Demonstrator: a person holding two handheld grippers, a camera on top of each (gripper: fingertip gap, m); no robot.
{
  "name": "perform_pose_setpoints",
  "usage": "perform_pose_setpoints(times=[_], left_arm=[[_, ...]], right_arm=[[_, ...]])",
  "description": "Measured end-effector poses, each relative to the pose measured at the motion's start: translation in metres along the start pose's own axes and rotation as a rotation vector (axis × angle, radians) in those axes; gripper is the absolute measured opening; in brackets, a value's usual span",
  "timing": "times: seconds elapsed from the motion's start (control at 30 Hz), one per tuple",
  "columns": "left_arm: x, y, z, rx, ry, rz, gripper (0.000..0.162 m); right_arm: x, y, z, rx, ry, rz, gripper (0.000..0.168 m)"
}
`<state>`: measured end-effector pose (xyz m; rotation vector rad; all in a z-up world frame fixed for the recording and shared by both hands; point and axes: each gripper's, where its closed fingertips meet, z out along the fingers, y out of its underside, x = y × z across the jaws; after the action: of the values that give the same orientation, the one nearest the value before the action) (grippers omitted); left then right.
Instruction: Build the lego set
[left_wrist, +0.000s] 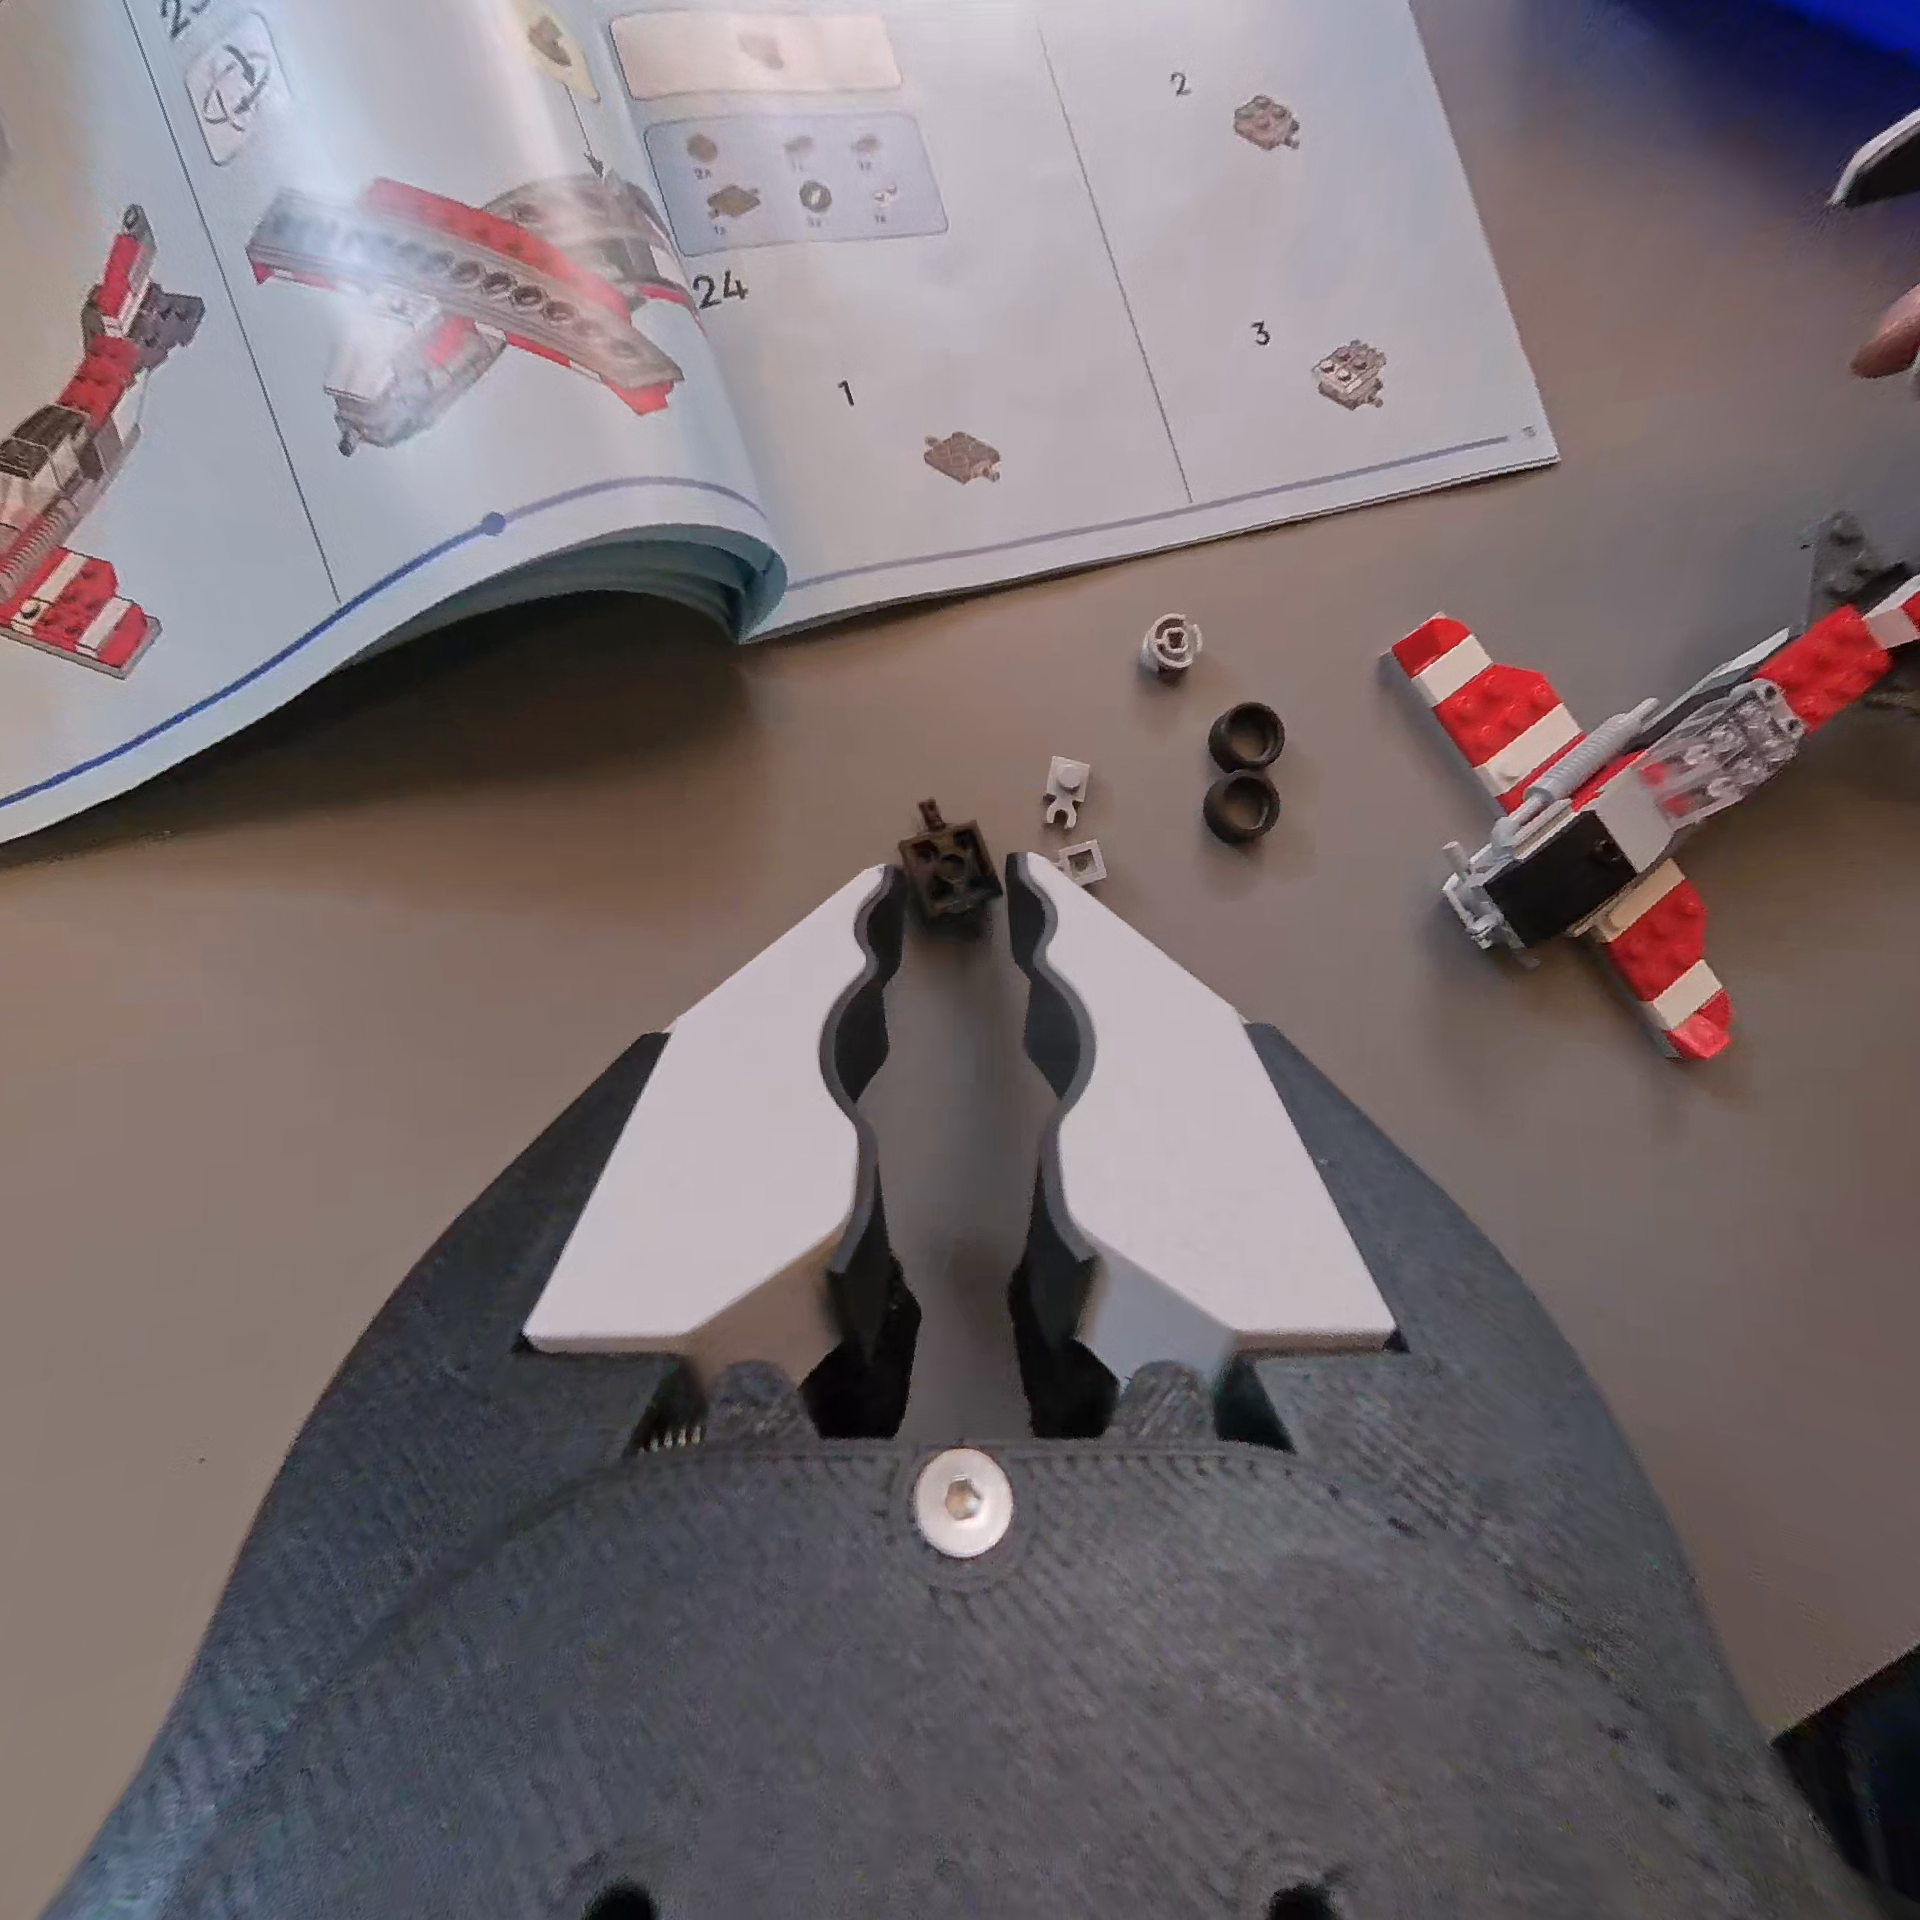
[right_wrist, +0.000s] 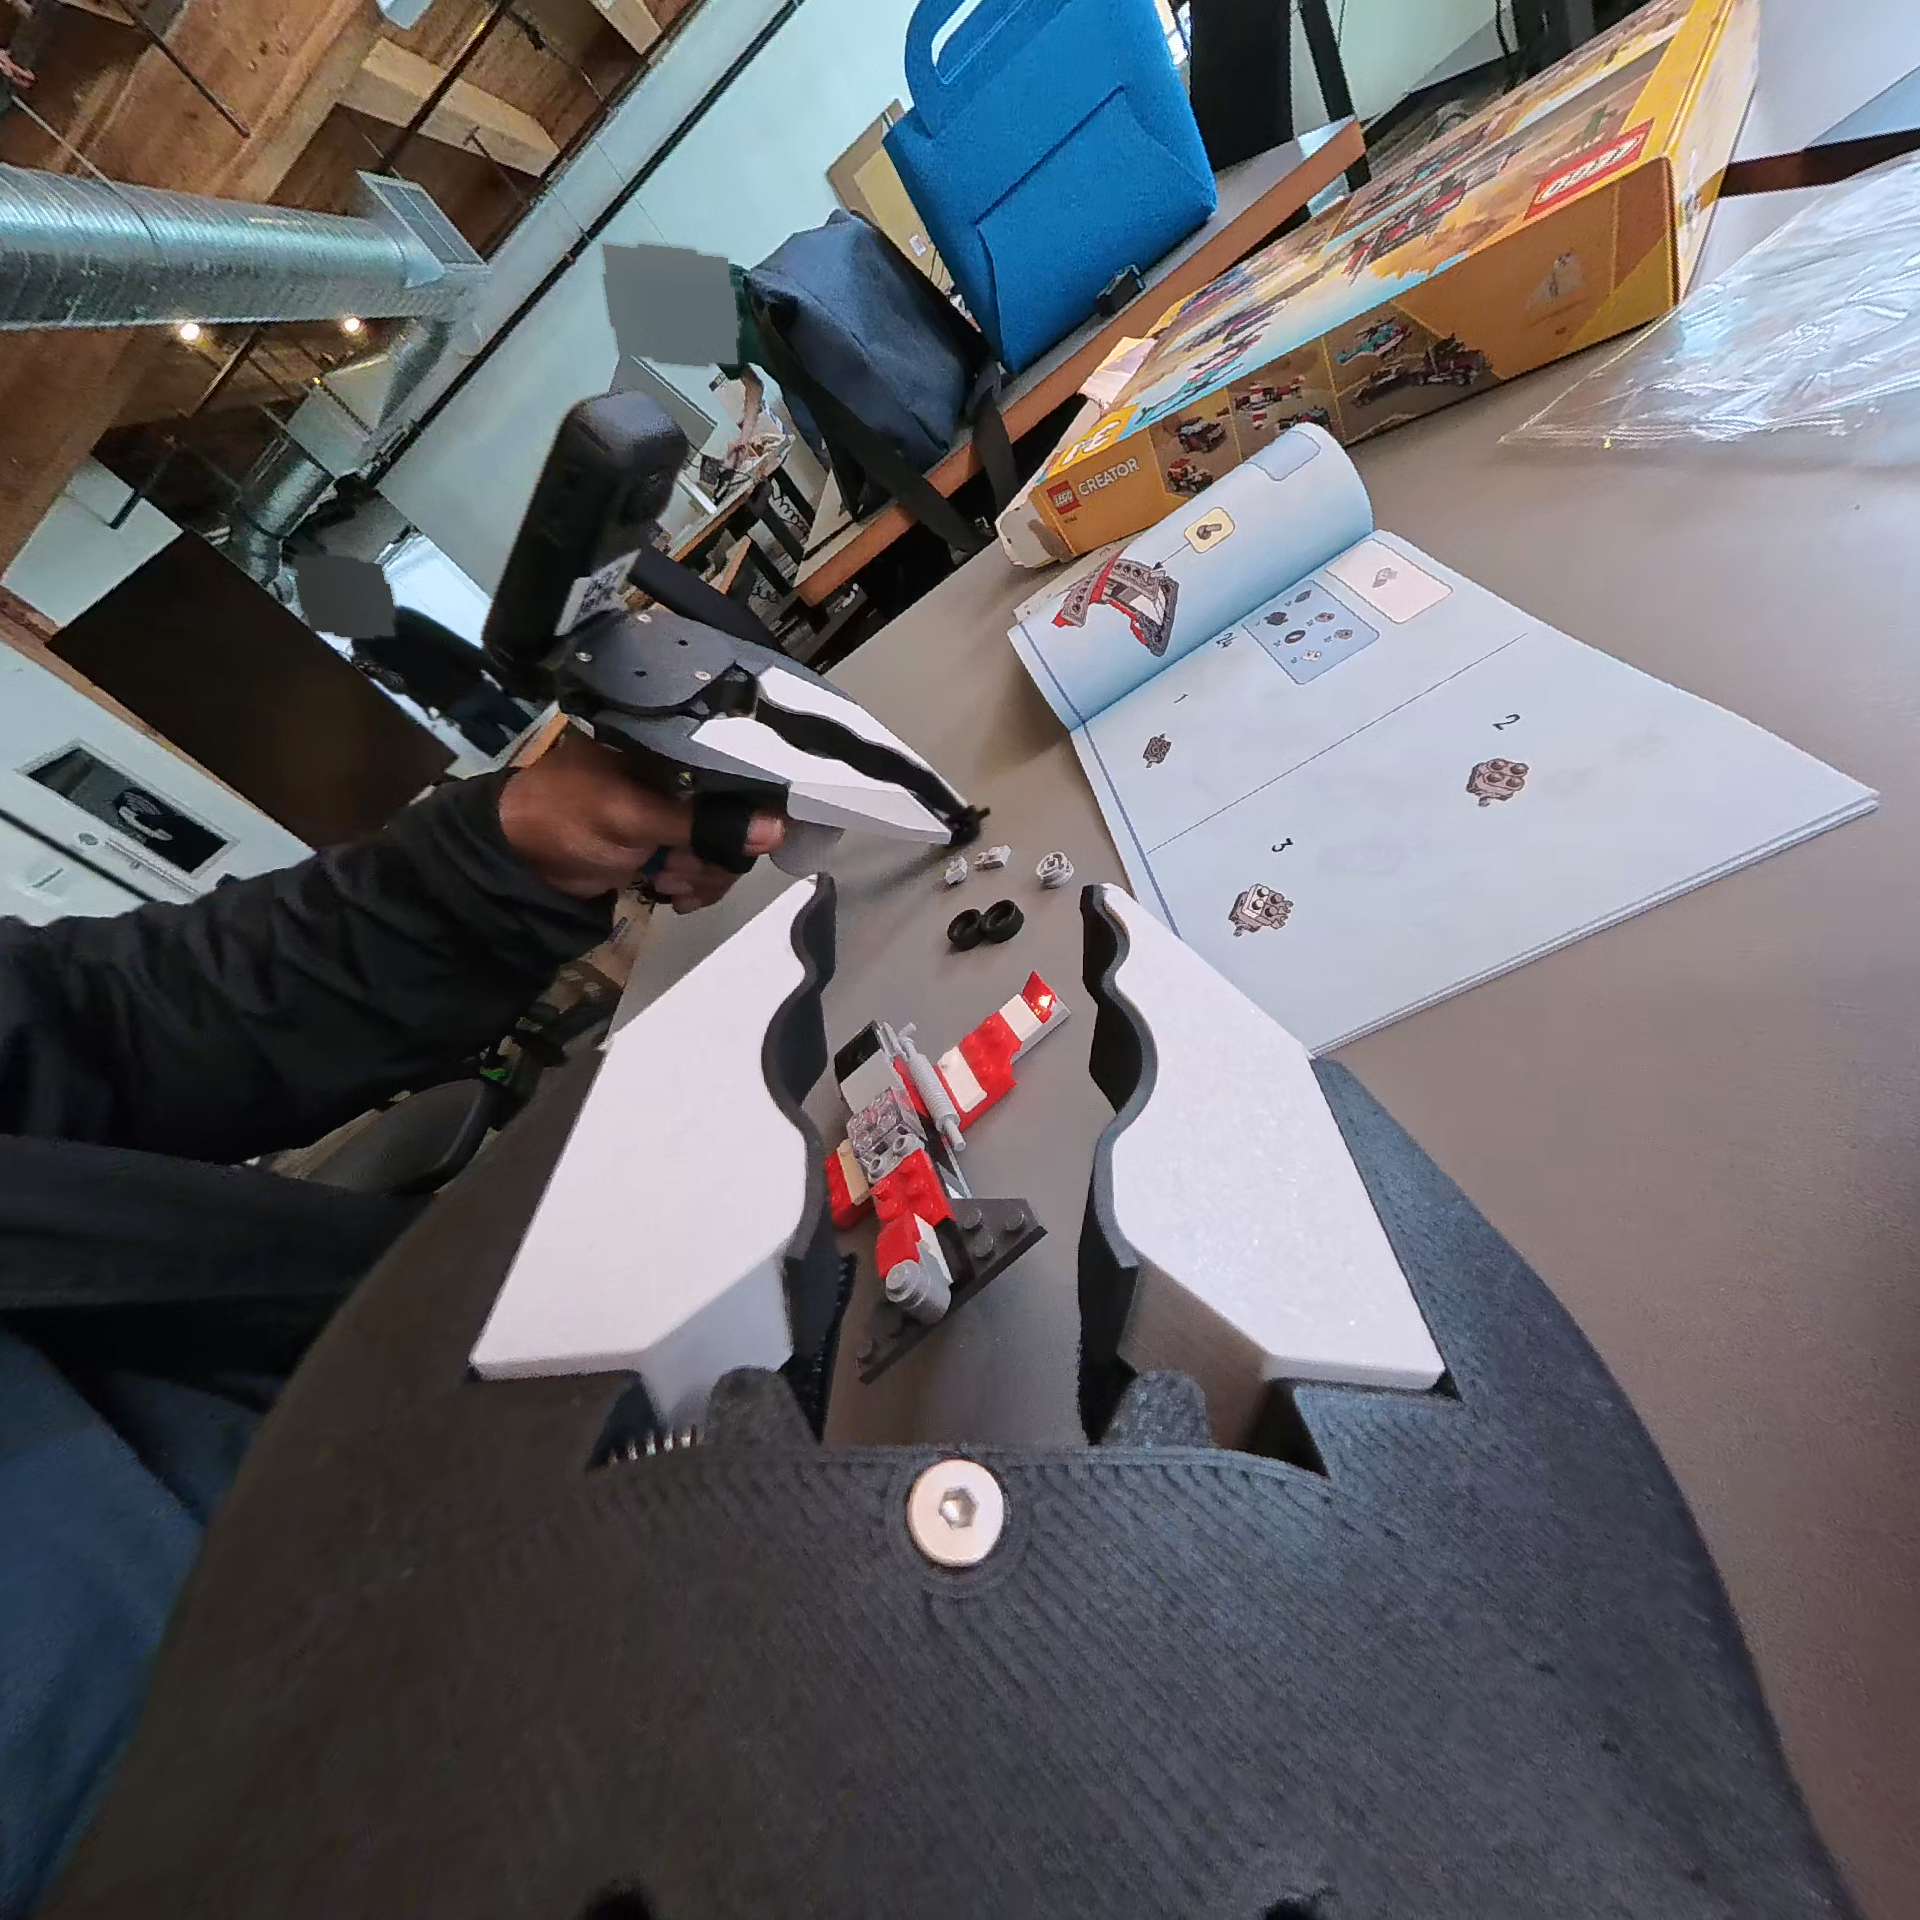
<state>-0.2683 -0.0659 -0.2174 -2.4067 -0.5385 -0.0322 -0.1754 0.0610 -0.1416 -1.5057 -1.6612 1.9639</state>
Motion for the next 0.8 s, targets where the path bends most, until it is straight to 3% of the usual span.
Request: perform_pose_setpoints(times=[0.03,0.2,0.47,0.67,0.8], left_arm=[[0.000,0.000,0.000,0.011,0.014,-0.008,0.025],[-0.001,-0.020,-0.014,0.168,0.068,-0.055,0.034],[-0.002,-0.100,-0.060,0.688,0.124,-0.014,0.040],[0.017,-0.163,-0.073,0.917,0.308,0.040,0.043],[0.028,-0.216,-0.079,1.052,0.341,0.136,0.043]], right_arm=[[0.000,0.000,0.000,-0.001,0.000,0.001,0.047],[0.000,0.000,0.000,0.003,0.000,0.004,0.047],[0.000,-0.001,-0.001,0.008,0.004,-0.004,0.047],[0.002,-0.003,-0.002,0.024,0.016,-0.003,0.047],[0.006,-0.007,-0.004,0.057,0.041,0.008,0.047]])
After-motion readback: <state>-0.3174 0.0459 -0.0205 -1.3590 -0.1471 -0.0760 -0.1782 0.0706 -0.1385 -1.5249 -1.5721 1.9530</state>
